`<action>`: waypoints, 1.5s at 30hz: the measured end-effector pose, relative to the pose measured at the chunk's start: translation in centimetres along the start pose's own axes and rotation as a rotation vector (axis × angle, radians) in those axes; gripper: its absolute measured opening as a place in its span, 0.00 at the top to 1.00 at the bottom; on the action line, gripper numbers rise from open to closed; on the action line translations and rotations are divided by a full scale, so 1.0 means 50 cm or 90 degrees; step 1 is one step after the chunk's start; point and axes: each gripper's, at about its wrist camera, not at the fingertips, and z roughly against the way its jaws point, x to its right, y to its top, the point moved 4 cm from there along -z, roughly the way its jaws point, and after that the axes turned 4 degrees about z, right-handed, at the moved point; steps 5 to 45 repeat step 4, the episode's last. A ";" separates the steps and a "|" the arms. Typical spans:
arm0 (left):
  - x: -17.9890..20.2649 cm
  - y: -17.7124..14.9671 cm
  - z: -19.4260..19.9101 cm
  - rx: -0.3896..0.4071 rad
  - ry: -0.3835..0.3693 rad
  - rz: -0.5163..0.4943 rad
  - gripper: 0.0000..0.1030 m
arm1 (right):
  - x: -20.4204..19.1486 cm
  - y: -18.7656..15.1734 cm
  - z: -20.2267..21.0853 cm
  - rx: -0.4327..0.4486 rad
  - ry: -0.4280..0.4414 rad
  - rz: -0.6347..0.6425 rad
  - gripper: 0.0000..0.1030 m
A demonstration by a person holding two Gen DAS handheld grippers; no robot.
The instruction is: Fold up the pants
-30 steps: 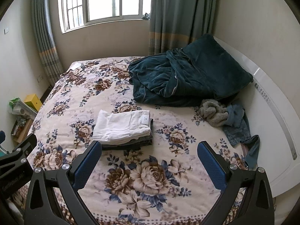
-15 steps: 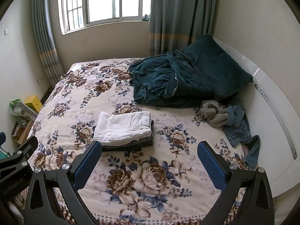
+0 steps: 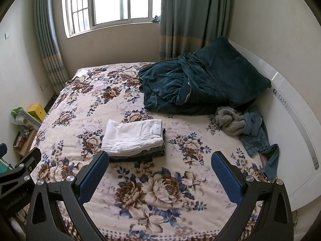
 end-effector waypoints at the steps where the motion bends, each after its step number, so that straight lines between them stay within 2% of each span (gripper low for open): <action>1: -0.002 0.003 0.003 0.004 -0.001 -0.001 0.00 | -0.003 -0.001 -0.001 0.001 0.001 0.000 0.00; 45: -0.003 0.012 0.006 0.010 -0.003 -0.003 0.00 | 0.002 -0.001 0.000 0.000 -0.001 -0.002 0.00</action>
